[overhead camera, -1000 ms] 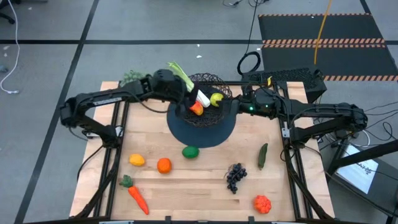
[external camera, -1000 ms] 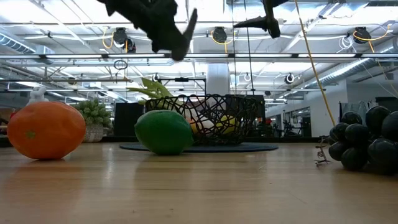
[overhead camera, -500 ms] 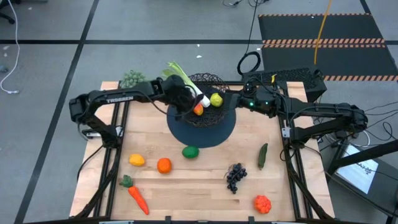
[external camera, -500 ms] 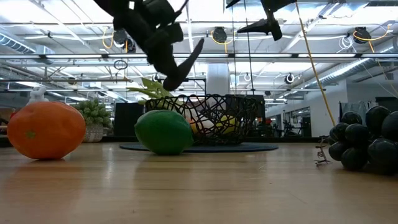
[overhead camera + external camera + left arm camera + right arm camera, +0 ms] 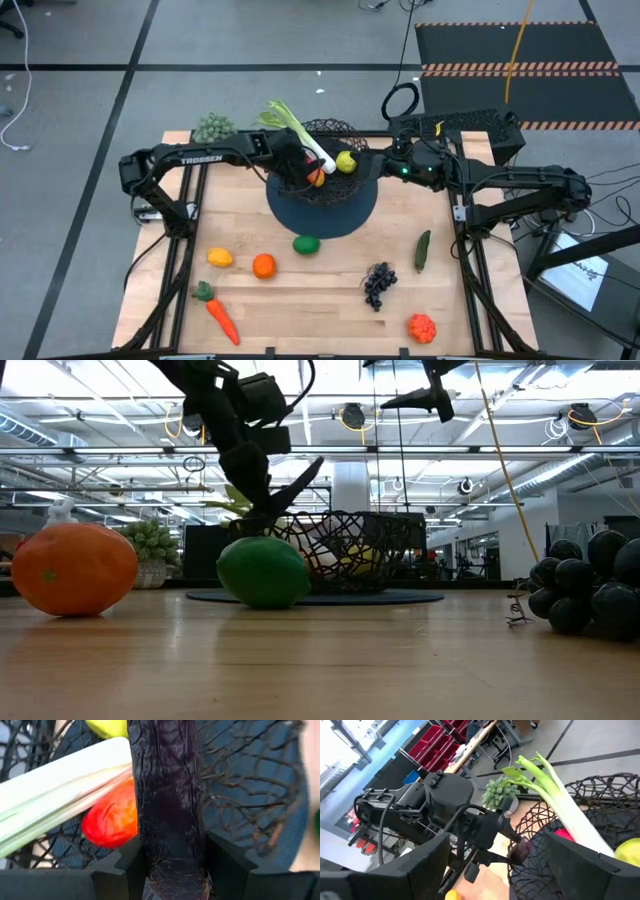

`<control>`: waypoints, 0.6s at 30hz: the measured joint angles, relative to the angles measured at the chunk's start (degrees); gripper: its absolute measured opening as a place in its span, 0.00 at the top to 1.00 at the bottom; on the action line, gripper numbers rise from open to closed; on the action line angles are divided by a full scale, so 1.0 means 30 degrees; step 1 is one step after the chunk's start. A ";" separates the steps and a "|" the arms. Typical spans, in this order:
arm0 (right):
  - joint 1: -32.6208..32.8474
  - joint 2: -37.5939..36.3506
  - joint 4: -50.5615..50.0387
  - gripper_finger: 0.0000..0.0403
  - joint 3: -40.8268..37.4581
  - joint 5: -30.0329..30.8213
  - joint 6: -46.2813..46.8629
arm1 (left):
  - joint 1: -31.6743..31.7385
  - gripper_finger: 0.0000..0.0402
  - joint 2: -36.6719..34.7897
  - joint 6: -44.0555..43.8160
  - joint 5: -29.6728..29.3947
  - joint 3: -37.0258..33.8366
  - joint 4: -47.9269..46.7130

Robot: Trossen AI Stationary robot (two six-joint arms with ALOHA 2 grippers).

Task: Build produce basket
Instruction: Put the violet eggplant into the wire basket, then put the orange carrot into the wire basket

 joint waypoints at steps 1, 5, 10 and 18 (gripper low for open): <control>-0.0007 0.0000 0.0007 0.22 0.0000 0.0000 -0.0115 | -0.0017 0.56 0.0005 -0.0090 -0.0245 0.0000 -0.0095; -0.0014 -0.0079 -0.0034 0.22 0.0000 -0.0315 -0.0481 | -0.0015 0.54 0.0007 -0.0732 -0.0692 0.0000 -0.0574; -0.0022 -0.0500 -0.0157 0.22 -0.0007 -0.1989 -0.0503 | -0.0097 0.43 0.0006 -0.2031 -0.1069 0.0000 -0.0936; -0.0014 -0.1690 -0.0353 0.22 -0.0015 -0.4488 -0.0916 | -0.0711 0.33 -0.0051 -0.3423 -0.1796 0.0653 -0.2095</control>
